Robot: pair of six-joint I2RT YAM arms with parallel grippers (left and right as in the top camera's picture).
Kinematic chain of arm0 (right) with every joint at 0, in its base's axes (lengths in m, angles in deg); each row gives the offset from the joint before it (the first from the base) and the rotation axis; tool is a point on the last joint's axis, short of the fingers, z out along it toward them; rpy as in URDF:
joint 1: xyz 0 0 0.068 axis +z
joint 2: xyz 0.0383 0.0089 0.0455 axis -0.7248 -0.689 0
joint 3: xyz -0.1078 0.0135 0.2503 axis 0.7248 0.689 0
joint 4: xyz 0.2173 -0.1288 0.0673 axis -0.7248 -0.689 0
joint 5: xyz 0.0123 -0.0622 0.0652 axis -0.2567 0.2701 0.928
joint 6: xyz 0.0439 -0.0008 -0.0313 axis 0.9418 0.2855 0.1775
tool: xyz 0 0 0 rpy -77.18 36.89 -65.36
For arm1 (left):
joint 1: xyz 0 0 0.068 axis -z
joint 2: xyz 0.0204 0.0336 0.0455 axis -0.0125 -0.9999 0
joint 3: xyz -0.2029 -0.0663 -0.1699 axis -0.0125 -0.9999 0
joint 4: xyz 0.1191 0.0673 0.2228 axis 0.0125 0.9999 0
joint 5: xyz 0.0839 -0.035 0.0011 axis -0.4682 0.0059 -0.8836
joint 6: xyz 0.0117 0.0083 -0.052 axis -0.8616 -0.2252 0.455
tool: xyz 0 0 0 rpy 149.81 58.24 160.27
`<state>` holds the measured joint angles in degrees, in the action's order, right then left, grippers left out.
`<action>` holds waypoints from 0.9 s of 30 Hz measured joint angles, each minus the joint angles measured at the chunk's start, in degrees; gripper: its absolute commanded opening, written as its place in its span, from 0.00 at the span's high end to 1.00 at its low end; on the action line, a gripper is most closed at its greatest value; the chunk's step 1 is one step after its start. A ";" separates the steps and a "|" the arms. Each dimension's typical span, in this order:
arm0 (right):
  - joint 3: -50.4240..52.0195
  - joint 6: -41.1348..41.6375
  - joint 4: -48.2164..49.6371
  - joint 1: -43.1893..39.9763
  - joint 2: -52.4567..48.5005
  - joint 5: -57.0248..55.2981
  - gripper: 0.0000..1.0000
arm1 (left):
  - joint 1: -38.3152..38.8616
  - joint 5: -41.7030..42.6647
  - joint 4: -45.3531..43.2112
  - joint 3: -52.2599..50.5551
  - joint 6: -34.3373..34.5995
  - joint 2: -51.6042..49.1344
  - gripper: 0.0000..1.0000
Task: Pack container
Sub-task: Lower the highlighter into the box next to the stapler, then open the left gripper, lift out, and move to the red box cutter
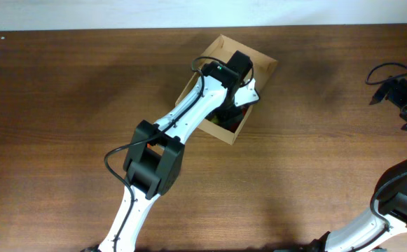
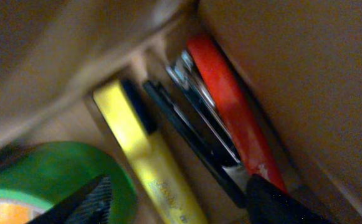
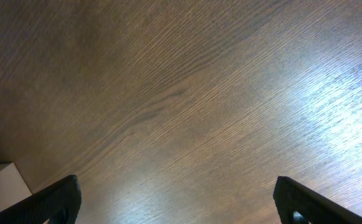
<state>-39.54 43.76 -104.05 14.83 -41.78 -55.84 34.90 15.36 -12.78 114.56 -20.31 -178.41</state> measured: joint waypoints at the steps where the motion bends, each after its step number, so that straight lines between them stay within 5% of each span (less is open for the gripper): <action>1: 0.00 0.00 0.02 0.00 0.00 0.00 0.01 | -0.02 -0.04 0.20 0.72 0.09 0.00 0.28; 9: 0.00 0.00 0.24 0.00 0.00 0.00 0.01 | -1.33 -0.72 2.12 7.13 1.64 0.00 0.33; 12: 0.00 -0.02 0.44 0.00 0.00 0.00 0.01 | -1.81 -1.62 3.39 9.62 2.84 0.00 0.47; 15: 0.00 -0.02 0.50 0.00 0.00 0.00 0.01 | -1.95 -2.38 4.42 12.48 3.67 0.00 0.85; 17: 0.00 0.00 0.63 0.00 0.00 0.00 0.01 | -1.95 -3.19 4.55 14.08 4.48 0.04 0.98; 27: 0.00 0.00 0.85 0.00 0.00 -0.04 0.01 | -6.54 -10.99 5.11 13.77 10.80 11.06 0.98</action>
<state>-39.54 43.76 -103.20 14.83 -41.78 -55.89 28.36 4.37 -7.67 128.33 -9.52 -167.35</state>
